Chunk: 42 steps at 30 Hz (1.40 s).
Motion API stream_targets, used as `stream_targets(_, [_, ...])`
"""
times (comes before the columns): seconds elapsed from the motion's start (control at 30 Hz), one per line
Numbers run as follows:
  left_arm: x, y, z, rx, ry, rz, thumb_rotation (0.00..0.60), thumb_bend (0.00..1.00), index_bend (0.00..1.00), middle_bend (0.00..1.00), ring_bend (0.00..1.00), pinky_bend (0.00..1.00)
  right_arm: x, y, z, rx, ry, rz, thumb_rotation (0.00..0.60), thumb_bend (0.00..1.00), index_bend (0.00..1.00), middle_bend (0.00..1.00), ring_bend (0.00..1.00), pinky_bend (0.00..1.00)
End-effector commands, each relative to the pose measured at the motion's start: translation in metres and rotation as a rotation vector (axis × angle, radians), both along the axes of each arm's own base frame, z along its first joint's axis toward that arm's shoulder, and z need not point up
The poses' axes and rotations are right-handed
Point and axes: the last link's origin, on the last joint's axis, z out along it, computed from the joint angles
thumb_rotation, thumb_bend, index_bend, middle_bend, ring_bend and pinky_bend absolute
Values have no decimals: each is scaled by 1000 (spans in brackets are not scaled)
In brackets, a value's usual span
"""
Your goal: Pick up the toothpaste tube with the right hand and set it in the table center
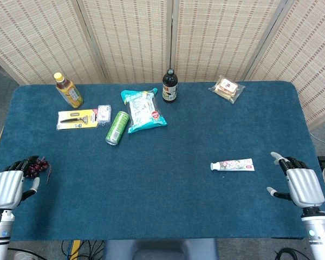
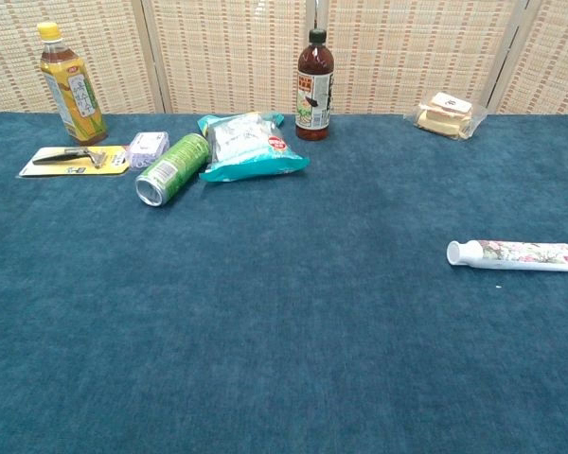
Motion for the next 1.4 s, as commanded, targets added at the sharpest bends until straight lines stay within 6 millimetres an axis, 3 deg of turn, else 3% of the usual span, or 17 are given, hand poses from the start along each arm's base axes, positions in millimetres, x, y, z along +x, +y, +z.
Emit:
stream_targets(0.03, [0,0,-1,-5,1,0,600,362,196,314,296,390,-1,1,0,4,0,-4,600,136,166,334,229,286])
stream_targets(0.3, [1,1,-3,-10,4,-2,600,362,196,314,296,389,-2,-5,1,29,-25,4,600,136,179,366,229,286])
stream_targets(0.5, [3,0,-2,-10,4,-10,600,362,196,314,296,389,3,-32,-7,98,-52,32,600,141,282,410,229,287])
stream_targets(0.93, [-6,-8,8,15,-7,36,600,362,196,312,295,389,13,-99,-64,250,-38,76,600,142,297,404,211,281])
stream_targets(1.13, [-10,-13,9,19,-8,48,600,362,196,309,295,389,18,-115,-88,312,12,97,600,141,300,384,174,227])
stream_targets(1.4, [-14,-16,10,19,-16,59,600,362,196,305,294,389,18,-119,-109,343,52,103,600,142,350,365,156,201])
